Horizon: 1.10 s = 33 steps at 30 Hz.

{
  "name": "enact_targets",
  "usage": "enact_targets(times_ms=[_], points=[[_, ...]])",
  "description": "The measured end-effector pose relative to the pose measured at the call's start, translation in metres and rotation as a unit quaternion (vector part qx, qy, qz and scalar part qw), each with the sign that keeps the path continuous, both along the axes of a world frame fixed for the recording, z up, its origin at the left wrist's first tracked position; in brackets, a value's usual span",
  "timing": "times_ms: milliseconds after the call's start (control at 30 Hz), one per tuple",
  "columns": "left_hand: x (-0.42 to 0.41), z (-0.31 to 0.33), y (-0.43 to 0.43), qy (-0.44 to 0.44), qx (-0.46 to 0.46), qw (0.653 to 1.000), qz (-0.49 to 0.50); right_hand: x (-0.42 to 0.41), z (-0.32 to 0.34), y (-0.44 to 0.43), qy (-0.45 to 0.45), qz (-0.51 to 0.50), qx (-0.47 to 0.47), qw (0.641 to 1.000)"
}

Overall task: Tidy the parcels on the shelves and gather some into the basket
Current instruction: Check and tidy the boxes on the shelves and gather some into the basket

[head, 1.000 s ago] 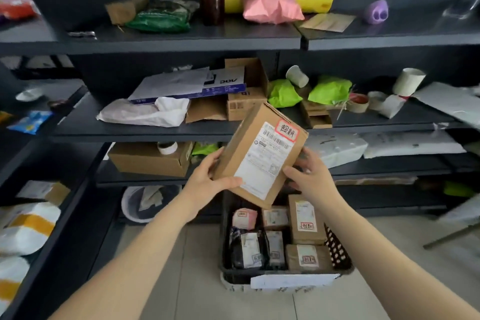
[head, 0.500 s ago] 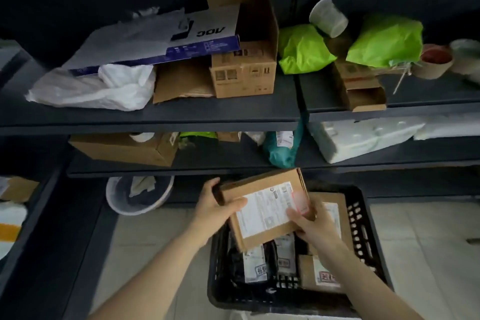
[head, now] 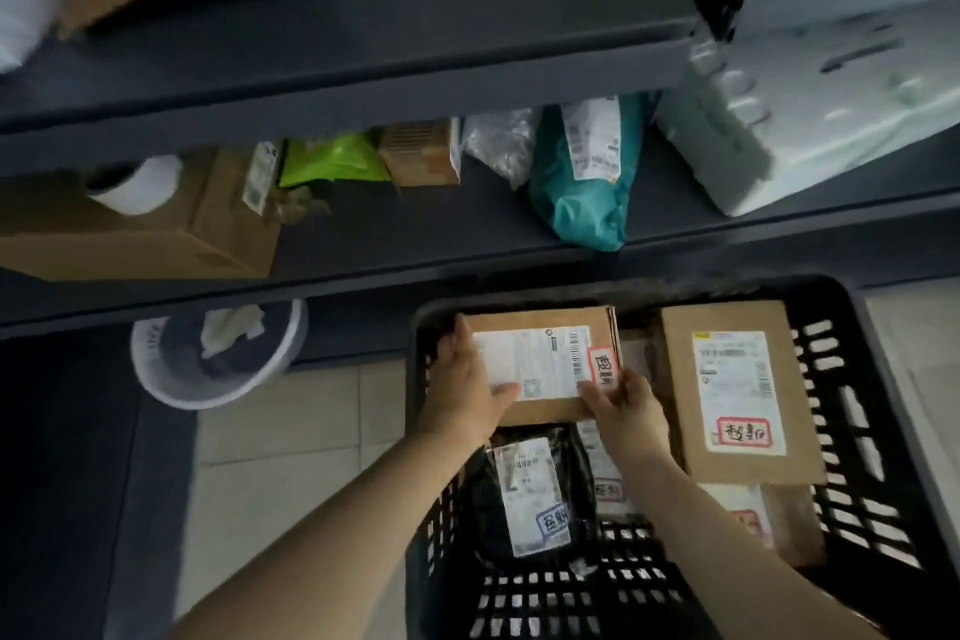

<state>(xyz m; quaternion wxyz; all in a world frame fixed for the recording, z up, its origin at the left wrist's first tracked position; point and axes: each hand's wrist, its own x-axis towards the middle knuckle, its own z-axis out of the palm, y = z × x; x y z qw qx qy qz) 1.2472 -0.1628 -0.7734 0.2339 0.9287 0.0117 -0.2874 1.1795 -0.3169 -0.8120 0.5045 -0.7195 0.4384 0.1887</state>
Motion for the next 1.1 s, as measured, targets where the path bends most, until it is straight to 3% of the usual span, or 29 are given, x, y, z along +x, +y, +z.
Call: enact_targets(times_ms=[233,500,700,833,1000,1100], points=[[-0.002,-0.046,0.013,-0.002,0.133,0.975,-0.179,0.010,-0.030,0.025,0.010,0.038,-0.035,0.999],[-0.006,-0.068,0.024,-0.094,0.301,0.882,-0.349,0.009,-0.037,0.035,-0.014,0.103,-0.057,0.993],[-0.013,-0.049,0.037,-0.149,0.290,0.867,-0.377,0.007,-0.017,0.017,0.025,0.204,-0.097,0.974],[-0.026,0.010,0.042,-0.151,0.237,0.891,-0.357,-0.004,0.025,0.008,0.003,0.253,-0.124,0.959],[-0.056,0.107,0.068,-0.130,0.256,0.918,-0.275,-0.003,0.106,0.009,-0.058,0.378,-0.161,0.910],[-0.080,0.171,0.096,-0.105,0.287,0.926,-0.224,0.005,0.168,0.020,-0.084,0.510,-0.229,0.825]])
